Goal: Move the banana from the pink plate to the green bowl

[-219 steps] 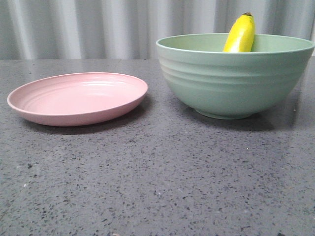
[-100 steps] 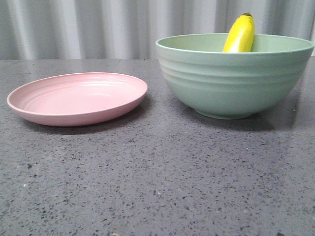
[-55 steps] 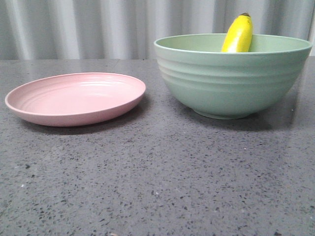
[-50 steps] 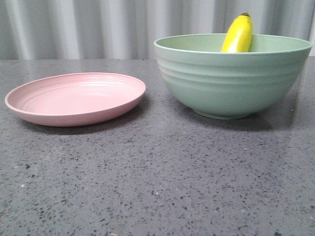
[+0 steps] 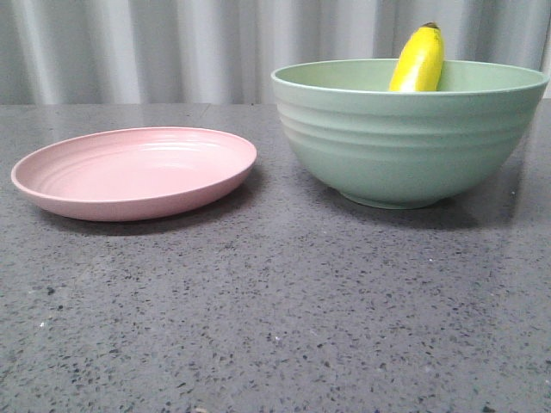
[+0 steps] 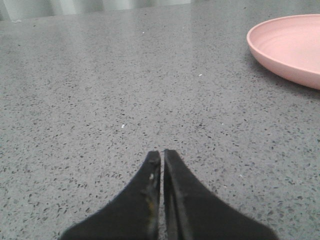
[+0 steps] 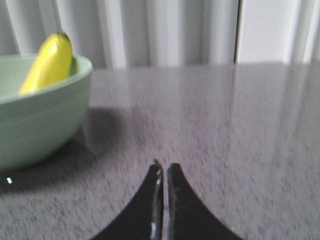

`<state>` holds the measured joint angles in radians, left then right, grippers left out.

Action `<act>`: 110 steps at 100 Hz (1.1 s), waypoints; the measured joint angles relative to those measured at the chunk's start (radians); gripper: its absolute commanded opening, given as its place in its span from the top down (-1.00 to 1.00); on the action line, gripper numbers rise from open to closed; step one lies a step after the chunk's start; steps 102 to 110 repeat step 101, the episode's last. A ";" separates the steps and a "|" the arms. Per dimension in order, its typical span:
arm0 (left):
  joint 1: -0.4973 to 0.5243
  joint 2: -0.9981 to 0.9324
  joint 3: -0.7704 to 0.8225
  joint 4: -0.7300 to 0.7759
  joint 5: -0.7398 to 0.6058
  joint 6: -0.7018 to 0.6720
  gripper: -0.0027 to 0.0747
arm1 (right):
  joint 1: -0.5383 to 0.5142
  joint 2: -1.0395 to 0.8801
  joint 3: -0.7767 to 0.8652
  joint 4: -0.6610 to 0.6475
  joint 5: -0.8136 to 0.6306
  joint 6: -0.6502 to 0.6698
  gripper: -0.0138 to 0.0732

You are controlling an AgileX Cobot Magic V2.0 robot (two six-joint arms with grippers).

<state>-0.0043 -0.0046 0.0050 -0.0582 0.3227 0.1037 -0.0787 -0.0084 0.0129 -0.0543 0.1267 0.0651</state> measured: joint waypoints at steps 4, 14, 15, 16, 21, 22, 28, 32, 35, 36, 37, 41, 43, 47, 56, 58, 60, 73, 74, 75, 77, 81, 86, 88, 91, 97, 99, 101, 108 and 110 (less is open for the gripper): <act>0.000 0.000 0.000 0.000 0.000 0.000 0.98 | -0.002 0.000 0.000 0.000 0.035 0.001 0.84; 0.000 0.000 0.000 0.000 0.000 0.000 0.98 | -0.002 0.000 0.000 0.000 0.120 0.001 0.84; 0.000 0.000 0.000 0.000 0.000 0.000 0.98 | -0.002 0.000 0.000 0.000 0.126 0.001 0.84; 0.000 0.000 0.000 0.000 0.000 0.000 0.98 | -0.002 0.000 0.000 0.000 0.138 0.001 0.84; 0.000 0.000 0.000 0.000 0.000 0.000 0.98 | -0.004 0.000 0.000 0.000 0.178 0.001 0.84; 0.000 0.000 0.000 0.000 0.000 0.000 0.98 | -0.004 0.000 0.000 0.000 0.182 0.001 0.84; 0.000 0.000 0.000 0.000 0.000 0.000 0.98 | -0.004 0.000 -0.002 0.000 0.198 0.001 0.84; 0.000 0.000 0.000 0.000 0.000 0.000 0.98 | -0.004 0.000 -0.002 0.000 0.197 0.001 0.84; 0.000 0.000 0.000 0.000 0.000 0.000 0.98 | -0.004 0.000 -0.002 0.000 0.197 0.005 0.84; 0.000 0.000 0.000 0.000 0.000 0.000 0.98 | -0.004 0.000 -0.002 0.000 0.197 0.005 0.84; 0.000 0.000 0.000 0.000 0.000 0.000 0.98 | -0.004 0.000 -0.002 0.000 0.197 0.005 0.84; 0.000 0.000 0.000 0.000 0.000 0.000 0.98 | -0.004 -0.002 -0.002 0.000 0.197 0.005 0.84; 0.000 0.000 0.000 0.000 0.000 0.000 0.98 | -0.004 -0.002 -0.002 0.000 0.197 0.005 0.84; 0.000 0.000 0.000 0.000 0.000 0.000 0.98 | -0.004 -0.002 -0.002 0.000 0.197 0.005 0.84; 0.000 0.000 0.000 0.000 0.000 0.000 0.98 | -0.004 -0.002 -0.002 0.000 0.197 0.005 0.84; 0.000 0.000 0.000 0.000 0.000 0.000 0.98 | -0.004 -0.002 -0.002 0.000 0.197 0.005 0.84; 0.000 0.000 0.000 0.000 0.000 0.000 0.98 | -0.004 -0.002 -0.002 0.000 0.197 0.005 0.84; 0.000 0.000 0.000 0.000 0.000 0.000 0.98 | -0.004 -0.002 -0.002 0.000 0.197 0.005 0.84; 0.000 0.000 0.000 0.000 0.000 0.000 0.98 | -0.004 -0.002 -0.002 0.000 0.197 0.005 0.84; 0.000 0.000 0.000 0.000 0.000 0.000 0.98 | -0.004 -0.002 -0.002 0.000 0.197 0.005 0.84; 0.000 0.000 0.000 0.000 0.000 0.000 0.98 | -0.004 -0.002 -0.002 0.000 0.197 0.005 0.84; 0.000 0.000 0.000 0.000 0.000 0.000 0.98 | -0.004 -0.002 -0.002 0.000 0.197 0.005 0.84; 0.000 0.000 0.000 0.000 0.000 0.000 0.98 | -0.004 -0.002 -0.002 0.000 0.197 0.005 0.84; 0.000 0.000 0.000 0.000 0.000 0.000 0.98 | -0.004 -0.002 -0.002 0.000 0.197 0.005 0.84; 0.000 0.000 0.000 0.000 0.000 0.000 0.98 | -0.004 -0.002 -0.002 0.000 0.197 0.005 0.84; 0.000 0.000 0.000 0.000 0.000 0.000 0.98 | -0.004 -0.002 -0.002 0.000 0.197 0.005 0.84; 0.000 0.000 0.000 0.000 0.000 0.000 0.98 | -0.004 -0.002 -0.002 0.000 0.197 0.005 0.84; 0.000 0.000 0.000 0.000 0.000 0.000 0.98 | -0.004 -0.002 -0.002 0.000 0.197 0.005 0.84; 0.000 0.000 0.000 0.000 0.000 0.000 0.98 | -0.004 -0.002 -0.002 0.000 0.197 0.005 0.84; 0.000 0.000 0.000 0.000 0.000 0.000 0.98 | -0.004 -0.002 -0.002 0.000 0.197 0.005 0.84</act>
